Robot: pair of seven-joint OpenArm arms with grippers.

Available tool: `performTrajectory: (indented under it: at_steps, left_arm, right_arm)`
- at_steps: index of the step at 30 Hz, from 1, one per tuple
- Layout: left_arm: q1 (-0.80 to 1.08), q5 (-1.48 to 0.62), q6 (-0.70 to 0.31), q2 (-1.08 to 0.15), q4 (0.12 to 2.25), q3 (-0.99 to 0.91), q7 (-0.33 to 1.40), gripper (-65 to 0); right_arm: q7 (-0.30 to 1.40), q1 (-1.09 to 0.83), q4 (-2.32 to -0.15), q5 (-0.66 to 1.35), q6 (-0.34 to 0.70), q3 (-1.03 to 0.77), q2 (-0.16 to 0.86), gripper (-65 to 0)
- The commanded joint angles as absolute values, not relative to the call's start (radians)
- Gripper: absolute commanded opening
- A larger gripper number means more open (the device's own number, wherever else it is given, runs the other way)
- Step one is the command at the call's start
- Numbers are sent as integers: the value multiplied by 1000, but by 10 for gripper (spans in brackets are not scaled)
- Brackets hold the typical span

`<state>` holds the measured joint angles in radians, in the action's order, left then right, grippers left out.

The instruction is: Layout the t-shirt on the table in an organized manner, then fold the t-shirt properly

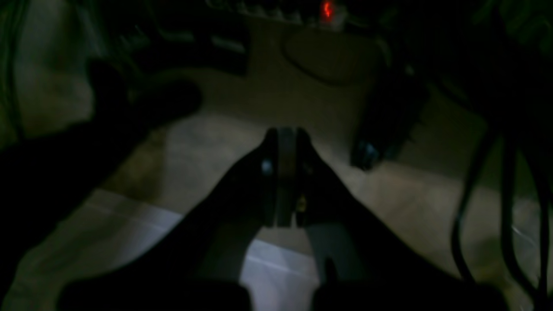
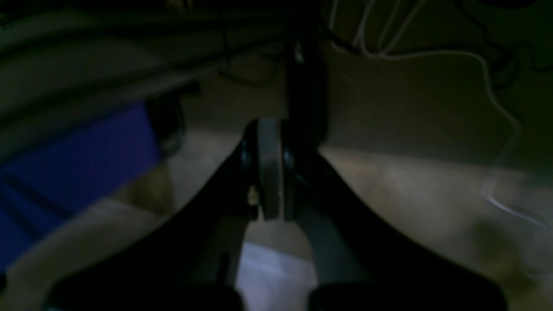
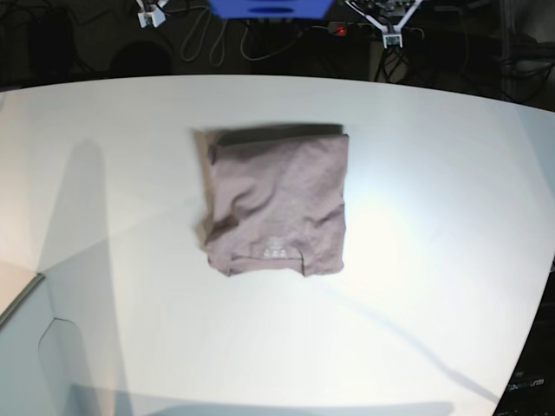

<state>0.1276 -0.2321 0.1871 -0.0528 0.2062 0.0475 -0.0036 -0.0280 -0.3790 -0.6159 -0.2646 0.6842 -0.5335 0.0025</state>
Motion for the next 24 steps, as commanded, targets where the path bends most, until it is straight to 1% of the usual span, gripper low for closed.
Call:
performTrajectory:
  at_steps: [1, 4, 8, 10, 13, 15, 16, 18, 19, 22, 24]
  left_arm:
    - [117, -232, 194, -59, 173, 48, -22, -649]
    - [99, -232, 194, -59, 151, 53, -22, -649]
    - [97, -231, 194, -71, 151, 53, -22, -649]
    - [94, -231, 193, -77, 151, 53, -22, -648]
    - [94, -231, 193, -79, 151, 59, -21, -648]
    - [99, -231, 171, -90, 151, 105, -21, -648]
    - [101, -232, 137, -99, 151, 127, -21, -648]
    - [104, -242, 47, -102, 151, 151, -22, -648]
    - [111, -242, 19, -105, 151, 148, -22, -648]
    - [116, -242, -10, -110, 153, 128, -27, -649]
    - [116, -242, -10, -110, 153, 128, -27, -649]
  right_arm:
    - [-77, -386, -576, -266, 698, -533, 10, -650]
    - [-232, -349, -404, -266, 559, -533, 38, -650]
    - [-367, -289, -200, -266, 381, -532, 64, -650]
    - [-415, -277, -159, -266, 268, -532, 64, -650]
    - [-432, -277, -156, -268, 122, -532, 56, -650]
    - [-432, -275, -156, -268, 47, -532, 44, -650]
    - [-432, -274, -156, -268, 30, -532, 41, -650]
    - [-432, -274, -156, -268, 27, -532, 39, -650]
    - [-432, -274, -156, -268, 27, -532, 38, -650]
    - [-432, -274, -156, -268, 27, -532, 36, -650]
    - [-432, -274, -154, -268, 27, -532, 36, -650]
